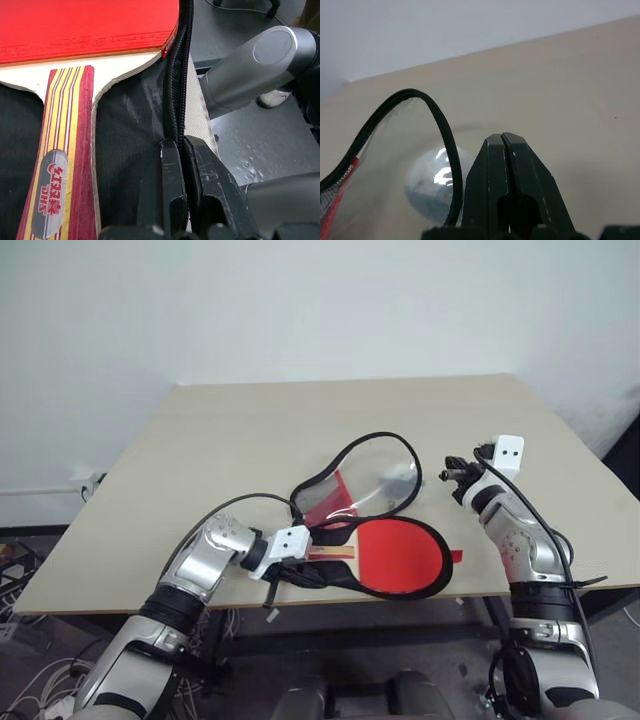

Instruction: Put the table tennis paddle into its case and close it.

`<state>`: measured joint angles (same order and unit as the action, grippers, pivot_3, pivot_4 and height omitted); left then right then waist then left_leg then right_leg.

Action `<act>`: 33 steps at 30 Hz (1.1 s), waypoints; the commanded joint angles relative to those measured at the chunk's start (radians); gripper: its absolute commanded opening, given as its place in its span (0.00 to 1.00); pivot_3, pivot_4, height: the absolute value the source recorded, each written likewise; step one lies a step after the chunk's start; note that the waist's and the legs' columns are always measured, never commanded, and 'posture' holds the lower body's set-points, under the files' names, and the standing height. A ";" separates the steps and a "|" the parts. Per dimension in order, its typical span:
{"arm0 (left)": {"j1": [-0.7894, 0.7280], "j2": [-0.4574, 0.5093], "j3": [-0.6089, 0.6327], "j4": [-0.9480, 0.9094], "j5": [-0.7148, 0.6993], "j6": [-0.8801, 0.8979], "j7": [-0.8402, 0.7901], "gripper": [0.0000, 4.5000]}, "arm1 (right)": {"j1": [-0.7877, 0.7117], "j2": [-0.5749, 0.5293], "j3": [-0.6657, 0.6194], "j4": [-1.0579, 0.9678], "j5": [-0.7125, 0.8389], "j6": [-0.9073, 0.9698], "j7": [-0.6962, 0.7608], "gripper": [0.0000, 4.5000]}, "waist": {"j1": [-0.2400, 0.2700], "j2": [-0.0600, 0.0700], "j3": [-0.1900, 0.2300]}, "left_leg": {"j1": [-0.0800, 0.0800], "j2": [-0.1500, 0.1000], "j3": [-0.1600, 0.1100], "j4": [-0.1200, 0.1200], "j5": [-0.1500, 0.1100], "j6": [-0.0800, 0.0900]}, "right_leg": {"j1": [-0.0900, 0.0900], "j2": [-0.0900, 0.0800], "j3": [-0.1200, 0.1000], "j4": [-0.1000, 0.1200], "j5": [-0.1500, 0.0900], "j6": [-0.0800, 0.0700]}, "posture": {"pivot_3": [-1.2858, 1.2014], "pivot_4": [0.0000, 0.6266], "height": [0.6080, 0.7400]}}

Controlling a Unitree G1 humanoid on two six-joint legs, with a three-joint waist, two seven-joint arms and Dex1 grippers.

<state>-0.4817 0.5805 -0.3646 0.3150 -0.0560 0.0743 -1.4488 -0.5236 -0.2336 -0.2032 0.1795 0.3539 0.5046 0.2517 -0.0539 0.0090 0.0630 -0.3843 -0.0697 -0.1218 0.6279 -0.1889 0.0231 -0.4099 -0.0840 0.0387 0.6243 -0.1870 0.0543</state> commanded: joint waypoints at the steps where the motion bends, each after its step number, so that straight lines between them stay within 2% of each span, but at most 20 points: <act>1: -0.008 0.013 0.013 -0.009 0.001 -0.012 0.010 0.01 | -0.034 -0.004 0.000 -0.014 0.001 -0.019 0.009 0.00 | 0.000 0.000 0.000 | 0.000 0.000 0.000 0.000 0.000 0.000 | 0.000 0.000 0.000 0.000 0.000 0.000 | 0.52 0.00 1.00; 5: -0.015 0.003 0.010 -0.002 0.000 -0.013 0.019 0.01 | -0.039 -0.004 0.000 -0.009 0.000 -0.020 0.011 0.00 | 0.000 0.000 0.000 | 0.000 0.000 0.000 0.000 -0.001 -0.001 | 0.000 0.000 0.000 0.000 0.000 0.000 | 0.52 0.00 1.00; 8: -0.023 -0.011 0.014 0.004 -0.015 0.009 0.019 0.12 | -0.043 -0.005 0.000 -0.007 0.000 -0.020 0.013 0.00 | 0.001 0.000 0.000 | 0.000 0.000 0.000 0.000 -0.001 -0.002 | 0.000 0.000 0.000 0.000 0.000 0.000 | 0.52 0.00 1.00; 15: -0.033 -0.028 0.029 -0.004 -0.036 0.040 0.017 0.51 | -0.043 -0.006 0.001 -0.004 -0.002 -0.020 0.016 0.00 | 0.001 0.000 0.000 | 0.000 -0.001 0.000 0.000 -0.001 -0.001 | 0.000 0.000 0.000 0.000 0.000 0.000 | 0.52 0.00 1.00; 17: -0.040 -0.031 0.048 -0.033 -0.082 0.090 -0.007 0.60 | -0.046 -0.006 0.000 -0.001 -0.002 -0.020 0.018 0.00 | 0.001 0.000 0.000 | -0.001 -0.001 0.000 0.000 -0.001 -0.001 | 0.000 0.000 0.000 0.000 0.000 0.000 | 0.52 0.00 1.00; 23: -0.102 -0.071 0.131 -0.068 -0.201 0.260 0.032 0.60 | -0.053 -0.012 0.011 0.020 -0.006 -0.017 0.033 0.00 | 0.002 0.000 0.000 | -0.001 -0.001 0.000 0.000 -0.001 -0.001 | 0.000 0.000 -0.001 0.000 0.000 0.000 | 0.52 0.00 1.00; 28: -0.168 -0.123 0.232 -0.027 -0.271 0.354 0.141 0.60 | -0.063 -0.018 0.015 0.064 0.000 -0.019 0.066 0.00 | 0.001 -0.001 0.000 | -0.001 -0.001 0.000 0.000 0.000 0.001 | 0.000 0.000 -0.001 -0.001 0.000 0.000 | 0.52 0.00 1.00; 31: -0.199 -0.146 0.293 0.020 -0.294 0.387 0.218 0.62 | -0.071 -0.015 0.005 0.094 0.021 -0.018 0.092 0.11 | 0.000 -0.001 0.000 | -0.001 -0.001 0.000 0.000 0.001 0.001 | 0.000 0.000 0.000 -0.001 0.000 0.001 | 0.52 0.00 1.00; 33: -0.212 -0.155 0.325 0.053 -0.298 0.389 0.271 0.62 | -0.078 -0.011 -0.003 0.109 0.039 -0.013 0.115 0.22 | -0.002 -0.001 0.000 | -0.001 -0.001 0.000 0.000 0.001 0.001 | 0.000 0.000 0.000 -0.001 0.001 0.001 | 0.52 0.00 1.00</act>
<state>-0.6660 0.4267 -0.0884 0.3535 -0.3328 0.4602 -1.2214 -0.5590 -0.2436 -0.1887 0.3028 0.3633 0.5039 0.3430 -0.0556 0.0084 0.0635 -0.3848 -0.0719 -0.1216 0.6283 -0.1883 0.0242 -0.4096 -0.0838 0.0382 0.6237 -0.1862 0.0557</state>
